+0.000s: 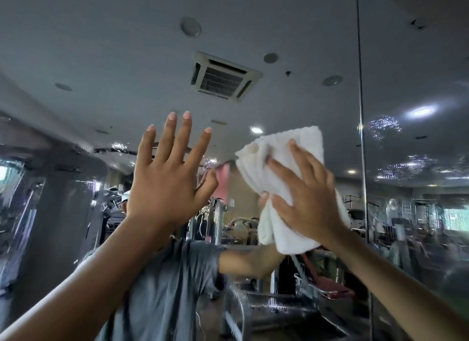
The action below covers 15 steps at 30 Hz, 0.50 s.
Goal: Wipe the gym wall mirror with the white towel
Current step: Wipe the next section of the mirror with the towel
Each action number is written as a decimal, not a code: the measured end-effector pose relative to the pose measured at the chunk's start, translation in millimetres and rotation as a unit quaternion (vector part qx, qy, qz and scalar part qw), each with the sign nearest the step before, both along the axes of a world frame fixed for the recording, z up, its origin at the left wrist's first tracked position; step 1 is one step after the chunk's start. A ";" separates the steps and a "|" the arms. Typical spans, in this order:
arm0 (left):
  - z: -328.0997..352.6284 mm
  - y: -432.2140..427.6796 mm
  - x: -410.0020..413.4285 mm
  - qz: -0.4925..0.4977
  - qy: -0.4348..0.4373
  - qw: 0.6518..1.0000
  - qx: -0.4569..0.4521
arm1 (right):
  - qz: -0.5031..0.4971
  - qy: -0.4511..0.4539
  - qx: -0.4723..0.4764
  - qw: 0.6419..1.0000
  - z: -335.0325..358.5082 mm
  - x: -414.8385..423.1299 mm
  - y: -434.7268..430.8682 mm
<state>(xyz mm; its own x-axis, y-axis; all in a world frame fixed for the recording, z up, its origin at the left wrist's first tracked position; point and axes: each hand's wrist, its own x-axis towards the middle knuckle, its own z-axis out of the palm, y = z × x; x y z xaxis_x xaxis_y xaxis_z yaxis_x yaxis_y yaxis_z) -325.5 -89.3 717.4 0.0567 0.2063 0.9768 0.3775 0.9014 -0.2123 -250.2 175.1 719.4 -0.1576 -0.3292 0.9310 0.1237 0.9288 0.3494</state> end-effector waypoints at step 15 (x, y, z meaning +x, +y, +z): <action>-14.8 2.3 2.0 0.021 -0.004 1.000 -0.016 | -0.011 -0.044 0.028 0.999 -12.5 2.4 -4.9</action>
<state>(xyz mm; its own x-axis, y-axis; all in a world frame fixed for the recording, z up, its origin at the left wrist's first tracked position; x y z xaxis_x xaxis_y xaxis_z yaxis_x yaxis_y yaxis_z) -323.5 -87.0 702.7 0.0385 0.2388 0.9703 0.3408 0.9097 -0.2374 -247.8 170.1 707.0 -0.2458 -0.3768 0.8931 0.1102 0.9045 0.4120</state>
